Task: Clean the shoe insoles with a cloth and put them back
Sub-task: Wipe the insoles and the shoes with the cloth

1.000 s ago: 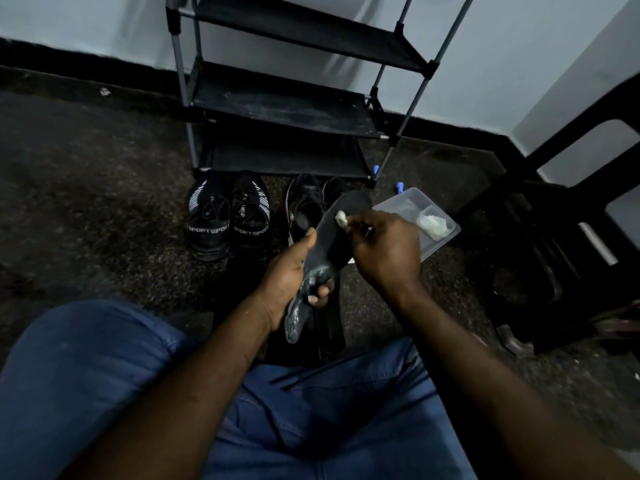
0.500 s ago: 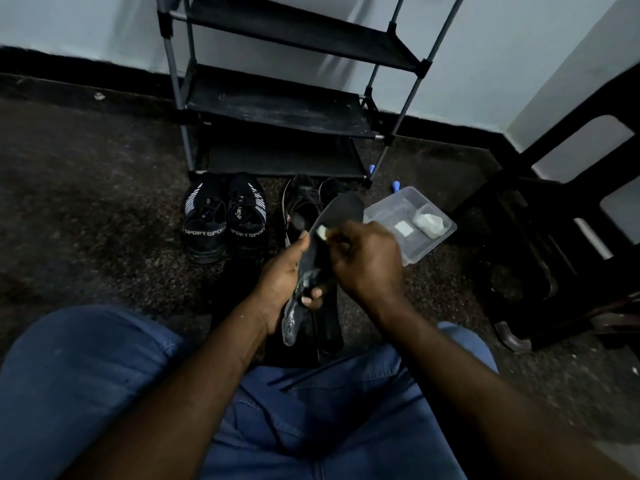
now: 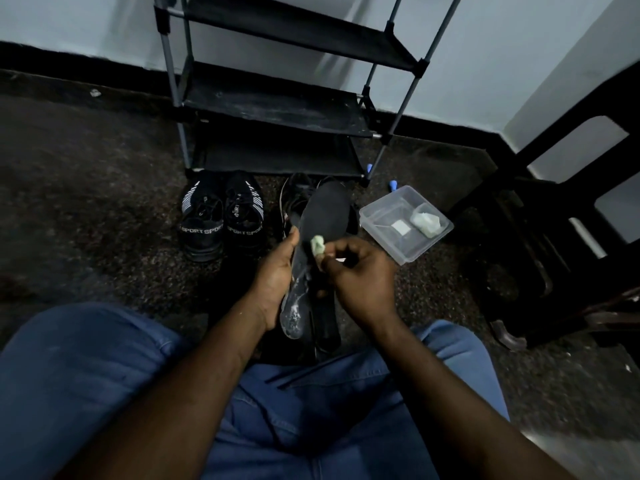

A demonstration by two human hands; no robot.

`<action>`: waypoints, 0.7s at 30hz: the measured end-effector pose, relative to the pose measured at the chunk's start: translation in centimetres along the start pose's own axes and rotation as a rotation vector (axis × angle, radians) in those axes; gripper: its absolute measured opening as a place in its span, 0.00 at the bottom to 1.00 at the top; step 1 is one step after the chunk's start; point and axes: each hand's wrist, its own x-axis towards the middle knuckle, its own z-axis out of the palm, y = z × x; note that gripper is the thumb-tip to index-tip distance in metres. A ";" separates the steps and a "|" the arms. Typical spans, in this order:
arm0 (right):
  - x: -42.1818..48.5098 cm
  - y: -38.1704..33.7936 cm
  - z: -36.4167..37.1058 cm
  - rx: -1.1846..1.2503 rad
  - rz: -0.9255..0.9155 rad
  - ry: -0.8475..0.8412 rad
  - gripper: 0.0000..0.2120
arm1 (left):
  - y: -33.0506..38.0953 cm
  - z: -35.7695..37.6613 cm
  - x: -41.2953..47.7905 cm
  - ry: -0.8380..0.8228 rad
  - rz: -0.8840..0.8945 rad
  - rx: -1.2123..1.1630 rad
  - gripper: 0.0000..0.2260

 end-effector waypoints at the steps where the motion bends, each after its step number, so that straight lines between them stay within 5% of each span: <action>1: -0.1 -0.1 -0.2 0.049 0.030 0.013 0.05 | 0.0 -0.1 -0.1 0.001 -0.007 -0.004 0.27; 17: 0.8 0.6 0.5 -0.387 -0.171 0.116 0.09 | -0.3 -0.7 0.0 0.030 0.022 0.204 0.16; 21: -0.4 -0.3 1.1 -0.541 -0.385 0.137 0.07 | -0.4 -1.1 0.4 0.090 -0.009 0.148 0.26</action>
